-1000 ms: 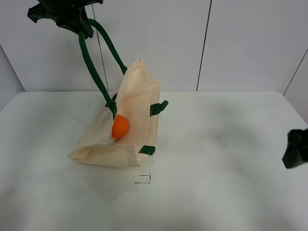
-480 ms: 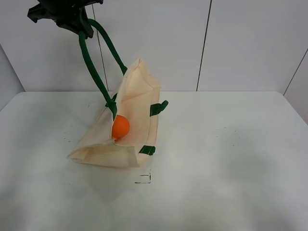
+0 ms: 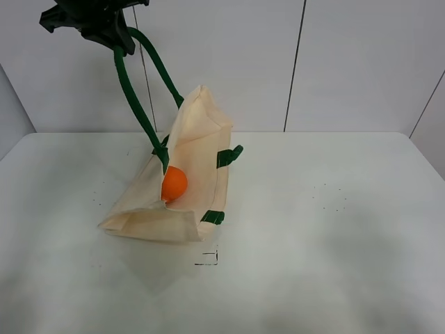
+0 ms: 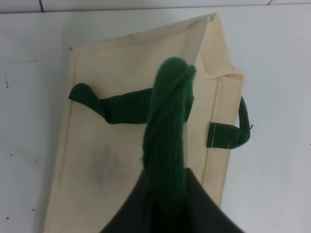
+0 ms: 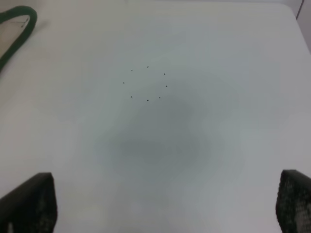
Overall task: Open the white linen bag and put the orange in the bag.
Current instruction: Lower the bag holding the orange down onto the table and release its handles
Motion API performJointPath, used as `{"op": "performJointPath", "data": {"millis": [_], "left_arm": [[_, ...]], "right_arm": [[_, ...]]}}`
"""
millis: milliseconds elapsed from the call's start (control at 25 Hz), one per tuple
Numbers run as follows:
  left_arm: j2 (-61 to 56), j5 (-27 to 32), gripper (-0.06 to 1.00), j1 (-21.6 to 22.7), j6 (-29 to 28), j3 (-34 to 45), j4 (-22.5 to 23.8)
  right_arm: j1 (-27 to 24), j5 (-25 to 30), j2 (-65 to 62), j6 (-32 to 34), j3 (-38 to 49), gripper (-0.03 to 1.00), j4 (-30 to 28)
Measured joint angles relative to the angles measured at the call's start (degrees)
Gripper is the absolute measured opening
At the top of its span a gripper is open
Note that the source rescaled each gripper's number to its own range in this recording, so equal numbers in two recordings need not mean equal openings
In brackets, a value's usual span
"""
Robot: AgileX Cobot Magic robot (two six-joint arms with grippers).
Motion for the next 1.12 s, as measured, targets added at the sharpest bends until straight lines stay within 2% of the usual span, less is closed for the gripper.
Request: {"op": "performJointPath", "data": {"millis": [200, 440, 1120], "left_arm": [[0.0, 0.0, 0.00, 0.0, 0.0, 0.0, 0.0], [0.0, 0.0, 0.00, 0.0, 0.0, 0.0, 0.0], [1.1, -0.1, 0.00, 0.0, 0.0, 0.0, -0.1]], "right_arm": [[0.0, 0.0, 0.0, 0.0, 0.0, 1.00, 0.0], [-3.4, 0.0, 0.0, 0.0, 0.0, 1.00, 0.0], [-1.8, 0.0, 0.0, 0.0, 0.0, 1.00, 0.2]]}}
